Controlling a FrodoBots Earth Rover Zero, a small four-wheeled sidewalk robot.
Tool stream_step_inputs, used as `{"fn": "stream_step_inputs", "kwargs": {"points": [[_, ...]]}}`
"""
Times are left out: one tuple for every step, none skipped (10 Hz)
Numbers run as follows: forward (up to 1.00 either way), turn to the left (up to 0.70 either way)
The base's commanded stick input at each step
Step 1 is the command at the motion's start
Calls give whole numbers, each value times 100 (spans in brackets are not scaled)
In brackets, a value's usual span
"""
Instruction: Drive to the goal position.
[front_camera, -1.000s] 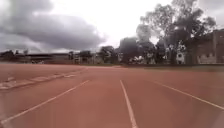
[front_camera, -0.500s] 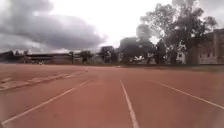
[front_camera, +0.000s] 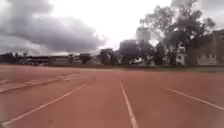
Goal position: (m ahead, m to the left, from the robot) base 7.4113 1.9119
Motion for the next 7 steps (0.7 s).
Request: {"fn": "stream_step_inputs", "kwargs": {"points": [[45, 0], [45, 0], [45, 0], [45, 0], [45, 0], [45, 0], [45, 0]]}}
